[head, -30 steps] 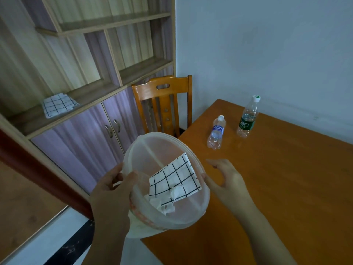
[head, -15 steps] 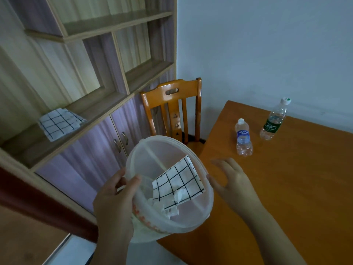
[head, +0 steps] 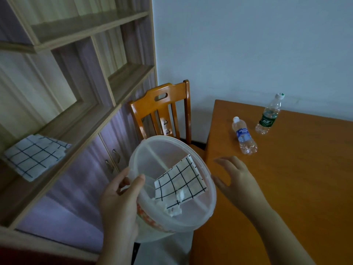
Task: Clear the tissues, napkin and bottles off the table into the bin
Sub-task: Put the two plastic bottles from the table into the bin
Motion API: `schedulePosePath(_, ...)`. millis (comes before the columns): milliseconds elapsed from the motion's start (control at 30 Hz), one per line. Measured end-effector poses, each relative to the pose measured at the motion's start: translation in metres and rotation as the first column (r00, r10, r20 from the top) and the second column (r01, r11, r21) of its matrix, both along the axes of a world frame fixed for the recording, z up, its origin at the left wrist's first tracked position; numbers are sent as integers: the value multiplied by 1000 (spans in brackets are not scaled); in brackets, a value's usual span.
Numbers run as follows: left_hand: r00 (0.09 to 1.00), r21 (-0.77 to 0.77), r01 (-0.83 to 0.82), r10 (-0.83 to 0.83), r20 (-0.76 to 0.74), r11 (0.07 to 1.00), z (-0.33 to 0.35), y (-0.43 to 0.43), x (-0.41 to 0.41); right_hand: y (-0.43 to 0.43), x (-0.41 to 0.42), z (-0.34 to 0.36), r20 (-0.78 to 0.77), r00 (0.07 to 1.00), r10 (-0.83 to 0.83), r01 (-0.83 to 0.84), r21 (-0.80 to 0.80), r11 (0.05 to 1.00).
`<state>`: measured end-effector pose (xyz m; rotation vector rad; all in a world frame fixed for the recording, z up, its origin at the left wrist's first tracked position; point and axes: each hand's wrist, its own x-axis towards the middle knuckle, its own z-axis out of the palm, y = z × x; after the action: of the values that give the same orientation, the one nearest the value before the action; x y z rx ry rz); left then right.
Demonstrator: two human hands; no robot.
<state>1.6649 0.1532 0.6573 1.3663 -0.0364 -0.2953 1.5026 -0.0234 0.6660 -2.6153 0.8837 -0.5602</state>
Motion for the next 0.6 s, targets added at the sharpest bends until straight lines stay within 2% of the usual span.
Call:
schedulePosePath(333, 962, 72, 236, -243, 127, 969, 20, -81, 59, -60, 30, -23, -42, 980, -196, 199, 65, 978)
schedulePosePath(600, 908, 151, 391, -407, 99, 908, 27, -150, 80, -90, 12, -27, -93, 899, -427, 435, 89, 896)
